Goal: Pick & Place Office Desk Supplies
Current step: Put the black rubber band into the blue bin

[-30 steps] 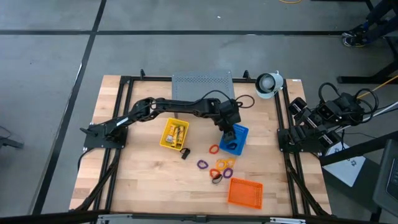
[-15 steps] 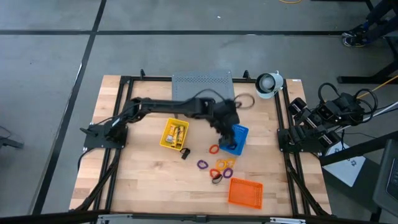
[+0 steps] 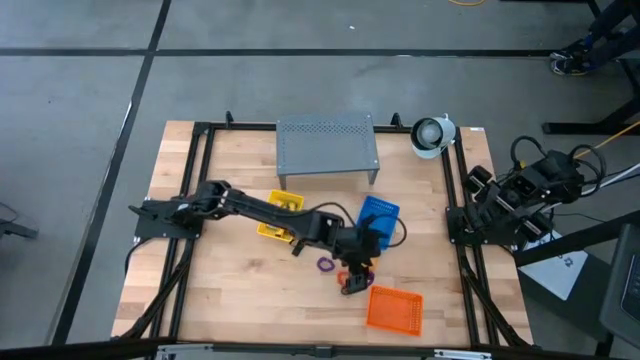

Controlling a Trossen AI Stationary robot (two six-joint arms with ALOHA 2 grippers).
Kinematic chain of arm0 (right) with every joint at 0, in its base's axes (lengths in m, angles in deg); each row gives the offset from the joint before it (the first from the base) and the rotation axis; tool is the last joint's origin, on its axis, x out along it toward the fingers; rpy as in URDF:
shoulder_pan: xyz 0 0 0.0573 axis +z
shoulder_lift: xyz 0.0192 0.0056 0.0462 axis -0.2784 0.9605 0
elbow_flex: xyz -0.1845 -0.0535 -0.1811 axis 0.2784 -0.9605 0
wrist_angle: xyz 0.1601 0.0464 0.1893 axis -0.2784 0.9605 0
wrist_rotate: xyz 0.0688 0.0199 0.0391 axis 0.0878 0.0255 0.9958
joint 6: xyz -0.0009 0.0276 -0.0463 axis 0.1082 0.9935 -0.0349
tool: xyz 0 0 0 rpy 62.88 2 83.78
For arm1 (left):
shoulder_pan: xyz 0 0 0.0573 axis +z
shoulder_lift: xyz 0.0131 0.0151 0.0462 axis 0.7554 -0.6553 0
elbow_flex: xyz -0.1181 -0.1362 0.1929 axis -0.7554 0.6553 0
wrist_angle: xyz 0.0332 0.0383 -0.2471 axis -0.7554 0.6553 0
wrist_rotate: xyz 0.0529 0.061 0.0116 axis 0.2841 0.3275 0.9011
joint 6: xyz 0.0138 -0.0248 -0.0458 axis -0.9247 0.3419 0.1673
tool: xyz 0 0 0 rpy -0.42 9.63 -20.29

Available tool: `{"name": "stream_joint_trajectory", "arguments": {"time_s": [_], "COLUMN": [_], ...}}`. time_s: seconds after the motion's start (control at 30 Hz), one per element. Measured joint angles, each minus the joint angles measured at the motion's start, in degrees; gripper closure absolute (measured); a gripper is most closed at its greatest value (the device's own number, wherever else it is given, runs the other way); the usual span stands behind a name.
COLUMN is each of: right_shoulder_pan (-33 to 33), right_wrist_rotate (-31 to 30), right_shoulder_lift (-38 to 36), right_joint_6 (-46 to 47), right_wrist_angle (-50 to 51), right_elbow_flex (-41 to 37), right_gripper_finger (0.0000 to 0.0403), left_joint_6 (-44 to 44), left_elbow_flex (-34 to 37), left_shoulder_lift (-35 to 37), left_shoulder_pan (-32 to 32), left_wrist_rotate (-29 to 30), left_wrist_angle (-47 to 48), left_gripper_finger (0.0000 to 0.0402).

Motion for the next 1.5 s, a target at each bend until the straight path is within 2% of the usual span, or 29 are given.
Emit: {"name": "stream_joint_trajectory", "arguments": {"time_s": [0.07,0.17,0.23,0.3,0.53,0.63,0.83,0.9,1.0,1.13,1.3,1.5], "right_shoulder_pan": [0.0,0.0,-0.02,-0.04,-0.02,-0.01,-0.09,-0.15,-0.6,-1.68,-2.73,-3.67], "right_wrist_rotate": [-3.41,-12.91,-15.82,-14.48,-4.29,-3.93,-4.38,-4.3,-4.56,-4.48,-4.25,-4.32], "right_shoulder_lift": [-2.3,-6.91,-7.15,-7.19,-7.35,-7.11,-7.19,-7.37,-7.29,-7.37,-7.35,-7.35], "right_joint_6": [-3.13,-9.44,-10.29,-10.59,-7.3,-5.29,-0.8,0.34,2.27,5.14,6.0,6.37], "right_wrist_angle": [2.19,8.42,10.16,11.31,1.24,2.18,-3.13,-8.09,-8.61,-16.86,-16.49,-16.73], "right_elbow_flex": [-1.19,-2.6,-4.56,-4.93,-10.05,-13.59,-21.27,-23.94,-28.56,-33.89,-33.65,-33.67], "right_gripper_finger": [0.0243,0.0243,0.0243,0.0243,0.0243,0.0243,0.0243,0.0243,0.0243,0.0243,0.0243,0.0243], "left_joint_6": [2.74,5.27,7.79,10.07,13.43,13.6,14.84,15.74,17.41,20.03,23.27,27.4], "left_elbow_flex": [0.09,-0.02,-0.02,0.0,0.0,0.0,-0.04,-0.02,0.07,0.07,0.05,0.05], "left_shoulder_lift": [-0.06,-0.03,-0.03,-0.03,-0.03,-0.03,-0.94,-2.34,-4.59,-7.0,-7.49,-7.51], "left_shoulder_pan": [-0.91,-1.91,-2.34,-2.52,-3.43,-3.52,-3.52,-3.98,-5.11,-6.72,-8.64,-9.3], "left_wrist_rotate": [3.28,8.68,10.17,11.1,14.19,14.49,14.37,13.07,10.91,7.95,8.86,11.16], "left_wrist_angle": [0.05,-0.47,-0.53,-0.93,-1.92,-2.11,-1.04,0.82,1.96,0.12,0.0,4.49], "left_gripper_finger": [0.0227,0.0234,0.0237,0.0239,0.0242,0.0242,0.0242,0.0242,0.0242,0.0242,0.0242,0.0242]}}
